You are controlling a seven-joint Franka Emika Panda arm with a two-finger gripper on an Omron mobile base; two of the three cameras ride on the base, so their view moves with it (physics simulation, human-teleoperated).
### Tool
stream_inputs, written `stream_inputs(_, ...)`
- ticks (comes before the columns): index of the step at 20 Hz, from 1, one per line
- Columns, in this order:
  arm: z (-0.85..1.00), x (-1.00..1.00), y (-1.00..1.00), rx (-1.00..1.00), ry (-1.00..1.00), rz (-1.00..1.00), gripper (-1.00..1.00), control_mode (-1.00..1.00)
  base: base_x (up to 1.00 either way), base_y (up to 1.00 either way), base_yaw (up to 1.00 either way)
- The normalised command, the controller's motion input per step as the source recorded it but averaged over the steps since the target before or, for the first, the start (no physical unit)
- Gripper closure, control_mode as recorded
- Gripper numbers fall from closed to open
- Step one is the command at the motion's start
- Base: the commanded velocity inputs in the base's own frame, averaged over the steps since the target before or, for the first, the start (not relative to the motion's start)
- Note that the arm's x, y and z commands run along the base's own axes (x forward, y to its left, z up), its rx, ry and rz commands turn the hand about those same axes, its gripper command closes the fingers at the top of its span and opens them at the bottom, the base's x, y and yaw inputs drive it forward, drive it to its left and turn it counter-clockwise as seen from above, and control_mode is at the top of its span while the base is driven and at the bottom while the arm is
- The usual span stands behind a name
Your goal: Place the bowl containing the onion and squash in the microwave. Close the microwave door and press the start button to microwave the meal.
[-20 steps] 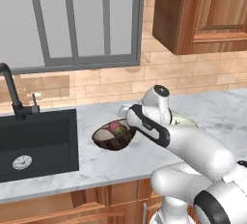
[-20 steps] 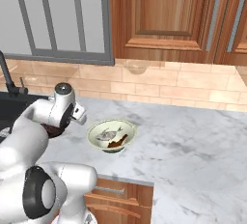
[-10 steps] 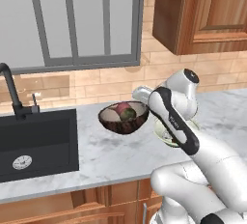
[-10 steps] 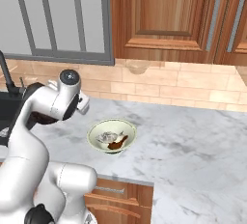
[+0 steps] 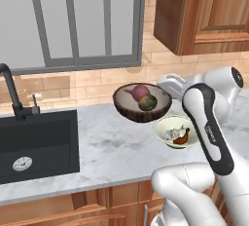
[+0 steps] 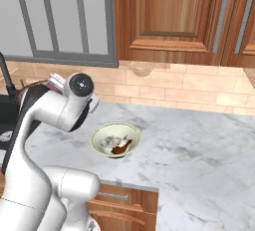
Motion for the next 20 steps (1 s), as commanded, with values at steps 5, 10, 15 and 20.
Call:
stream_inputs(5, 0.58, -0.65, -0.43, 0.0, -0.12, 0.0, 1.0, -1.0, 0.0, 0.0, 0.0)
stream_inputs(10, 0.41, -0.59, -0.59, 0.0, -0.01, 0.0, 1.0, -1.0, 0.0, 0.0, 0.0)
stream_inputs(15, 0.44, -0.24, -0.56, 0.01, 0.0, 0.0, 1.0, -1.0, 0.0, 0.0, 0.0)
stream_inputs(20, 0.19, -0.04, -0.14, 0.01, 0.0, 0.0, 1.0, -1.0, 0.0, 0.0, 0.0)
